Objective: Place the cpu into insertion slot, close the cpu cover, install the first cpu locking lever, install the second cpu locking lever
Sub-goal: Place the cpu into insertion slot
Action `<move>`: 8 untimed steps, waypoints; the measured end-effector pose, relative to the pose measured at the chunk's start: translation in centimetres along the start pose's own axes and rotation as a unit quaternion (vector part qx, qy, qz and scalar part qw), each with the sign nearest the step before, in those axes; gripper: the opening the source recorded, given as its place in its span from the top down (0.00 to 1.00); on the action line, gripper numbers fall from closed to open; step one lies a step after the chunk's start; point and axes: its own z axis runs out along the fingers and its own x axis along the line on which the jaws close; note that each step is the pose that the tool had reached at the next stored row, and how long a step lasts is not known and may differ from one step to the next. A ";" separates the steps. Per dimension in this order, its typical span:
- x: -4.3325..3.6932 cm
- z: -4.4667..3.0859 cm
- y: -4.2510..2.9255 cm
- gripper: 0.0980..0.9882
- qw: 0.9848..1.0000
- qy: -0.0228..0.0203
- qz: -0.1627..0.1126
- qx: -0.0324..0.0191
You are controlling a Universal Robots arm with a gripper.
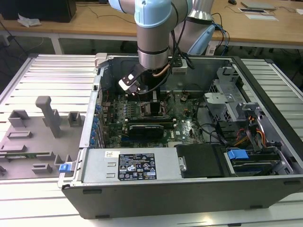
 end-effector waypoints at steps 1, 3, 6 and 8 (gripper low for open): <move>0.01 0.04 -0.01 0.50 1.000 0.001 0.000 0.000; 0.01 0.13 -0.01 0.50 1.000 0.001 0.000 0.000; 0.01 0.19 -0.01 0.50 1.000 0.001 0.000 0.000; 0.01 0.19 -0.01 0.50 1.000 0.001 0.000 0.000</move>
